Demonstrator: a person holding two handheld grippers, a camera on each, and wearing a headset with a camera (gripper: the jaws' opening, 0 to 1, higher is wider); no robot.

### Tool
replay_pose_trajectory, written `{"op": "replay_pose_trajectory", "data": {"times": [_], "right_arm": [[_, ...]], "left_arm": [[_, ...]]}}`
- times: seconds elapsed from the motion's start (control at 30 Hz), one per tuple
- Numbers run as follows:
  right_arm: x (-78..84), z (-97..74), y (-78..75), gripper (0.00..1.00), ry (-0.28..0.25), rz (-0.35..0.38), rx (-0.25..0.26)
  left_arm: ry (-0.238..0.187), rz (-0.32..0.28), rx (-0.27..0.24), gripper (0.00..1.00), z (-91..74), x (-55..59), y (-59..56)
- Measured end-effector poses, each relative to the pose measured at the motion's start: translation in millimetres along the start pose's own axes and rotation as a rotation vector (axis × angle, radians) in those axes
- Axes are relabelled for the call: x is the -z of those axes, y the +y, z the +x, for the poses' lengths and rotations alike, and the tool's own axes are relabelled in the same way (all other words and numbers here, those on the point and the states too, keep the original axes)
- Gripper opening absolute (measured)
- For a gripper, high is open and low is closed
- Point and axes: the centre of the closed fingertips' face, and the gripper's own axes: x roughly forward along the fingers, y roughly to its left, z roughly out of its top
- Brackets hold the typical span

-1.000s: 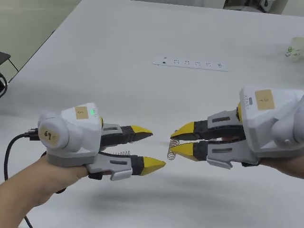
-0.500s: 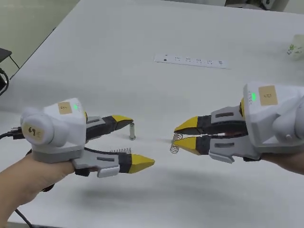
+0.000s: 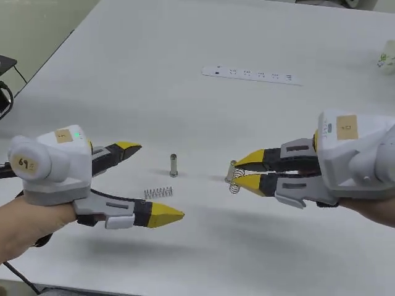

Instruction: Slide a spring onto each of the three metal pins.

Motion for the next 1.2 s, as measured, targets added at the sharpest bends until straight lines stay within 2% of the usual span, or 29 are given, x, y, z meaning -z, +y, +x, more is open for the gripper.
{"op": "replay_pose_trajectory", "data": {"times": [0.23, 0.37, 0.57, 0.83, 1.2], "right_arm": [[14.6, 3.1, -17.6, 0.08, 0.018, 0.024, 0.07], [24.3, 3.2, -35.5, 0.08, 0.027, 0.063, 0.14], [25.0, 4.8, -52.6, 0.08, 0.006, 0.11, 0.18], [19.0, 10.8, -67.1, 0.08, -0.017, 0.15, 0.217], [25.5, 15.5, -71.0, 0.08, -0.004, 0.182, 0.22]], "left_arm": [[-0.006, -0.013, -0.006, 0.98, -0.6, -1.4, 0.7], [-0.01, -0.013, -0.015, 0.98, -5.6, -1.2, 3.5], [-0.01, -0.025, -0.028, 0.98, -11.5, 1.6, 7.3], [-0.012, -0.03, -0.04, 0.98, -12.8, 2.3, 10.4], [-0.007, -0.037, -0.041, 0.98, -14.1, 4.5, 11.2]]}}
